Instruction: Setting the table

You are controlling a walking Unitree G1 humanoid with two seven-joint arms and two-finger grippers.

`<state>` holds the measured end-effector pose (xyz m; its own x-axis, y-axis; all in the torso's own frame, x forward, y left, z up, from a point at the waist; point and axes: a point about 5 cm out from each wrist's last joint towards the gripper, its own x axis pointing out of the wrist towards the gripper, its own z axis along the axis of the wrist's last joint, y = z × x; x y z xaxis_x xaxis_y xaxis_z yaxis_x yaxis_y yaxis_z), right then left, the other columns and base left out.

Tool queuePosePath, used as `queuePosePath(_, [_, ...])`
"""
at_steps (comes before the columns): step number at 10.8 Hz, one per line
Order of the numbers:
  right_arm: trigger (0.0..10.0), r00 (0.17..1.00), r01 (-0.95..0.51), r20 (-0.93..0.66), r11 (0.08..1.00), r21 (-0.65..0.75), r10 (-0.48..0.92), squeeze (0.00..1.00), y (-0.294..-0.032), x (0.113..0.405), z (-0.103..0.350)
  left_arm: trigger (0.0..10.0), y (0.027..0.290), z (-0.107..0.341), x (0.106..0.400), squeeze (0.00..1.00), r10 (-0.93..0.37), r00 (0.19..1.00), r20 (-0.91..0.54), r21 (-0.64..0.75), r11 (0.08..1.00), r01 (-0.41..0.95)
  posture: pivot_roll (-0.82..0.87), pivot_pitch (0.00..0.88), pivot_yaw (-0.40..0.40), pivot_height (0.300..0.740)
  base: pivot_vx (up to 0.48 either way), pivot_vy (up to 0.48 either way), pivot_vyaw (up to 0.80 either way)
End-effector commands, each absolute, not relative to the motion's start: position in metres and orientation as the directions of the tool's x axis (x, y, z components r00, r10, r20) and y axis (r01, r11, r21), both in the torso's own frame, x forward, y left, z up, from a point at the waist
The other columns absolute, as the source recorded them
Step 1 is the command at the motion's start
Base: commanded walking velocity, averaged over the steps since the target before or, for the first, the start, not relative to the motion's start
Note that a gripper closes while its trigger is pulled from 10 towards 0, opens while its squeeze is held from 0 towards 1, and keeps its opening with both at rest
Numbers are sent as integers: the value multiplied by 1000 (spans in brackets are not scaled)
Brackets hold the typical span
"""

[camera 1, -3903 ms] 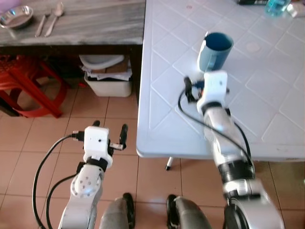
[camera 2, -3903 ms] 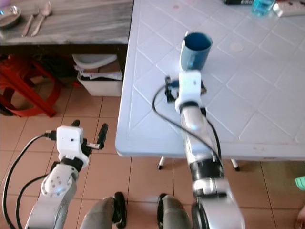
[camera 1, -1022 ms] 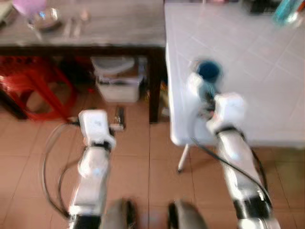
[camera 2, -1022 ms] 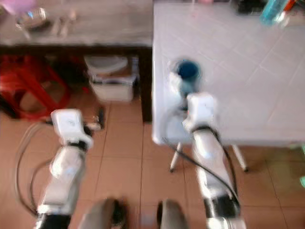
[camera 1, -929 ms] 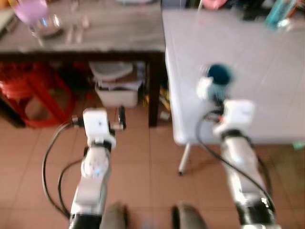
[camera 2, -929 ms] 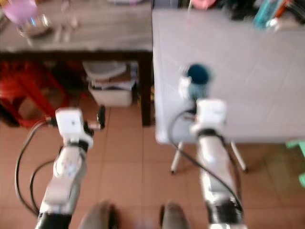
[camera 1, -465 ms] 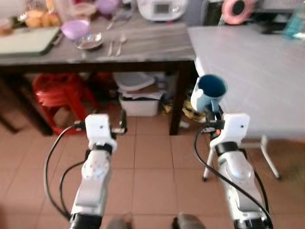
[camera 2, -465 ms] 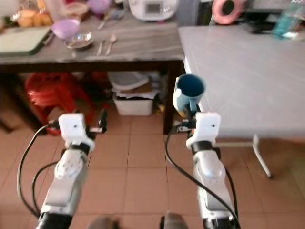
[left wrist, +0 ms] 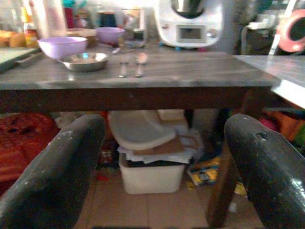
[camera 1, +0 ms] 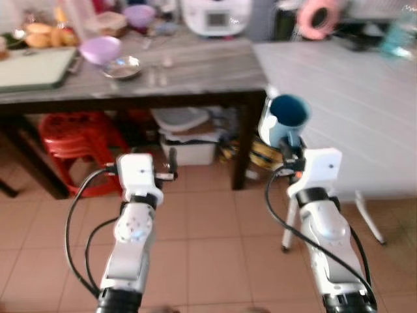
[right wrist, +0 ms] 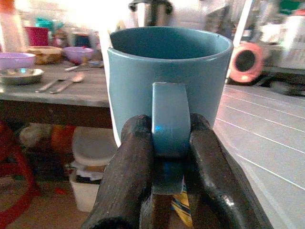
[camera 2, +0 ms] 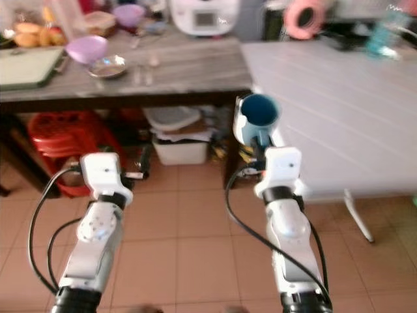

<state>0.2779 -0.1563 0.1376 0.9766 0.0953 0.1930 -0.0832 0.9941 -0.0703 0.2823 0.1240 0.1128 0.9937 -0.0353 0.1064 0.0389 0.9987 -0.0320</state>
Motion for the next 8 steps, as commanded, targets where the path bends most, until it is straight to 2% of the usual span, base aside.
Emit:
queuePosePath(1, [10000,962,-121,236,989,-82,137,0,-144,282,149,10000,134,110,281,0,-11,995,97,-16,1000,12,-70,60,12,740,480,0,800])
queuePosePath(4, [10000,964,-104,237,991,-85,122,0,-150,284,150,10000,132,111,284,0,-18,995,98,-20,1000,20,-82,65,15,740,480,0,788])
queuePosePath(6, [10000,968,-53,244,997,-53,65,0,-155,285,151,10000,130,112,285,0,-25,994,107,-12,1000,26,-83,65,15,740,480,0,0])
queuePosePath(8, [10000,958,-62,275,996,-71,79,0,-152,290,160,10000,127,110,282,0,-37,994,102,-12,999,38,-80,63,12,740,480,0,0])
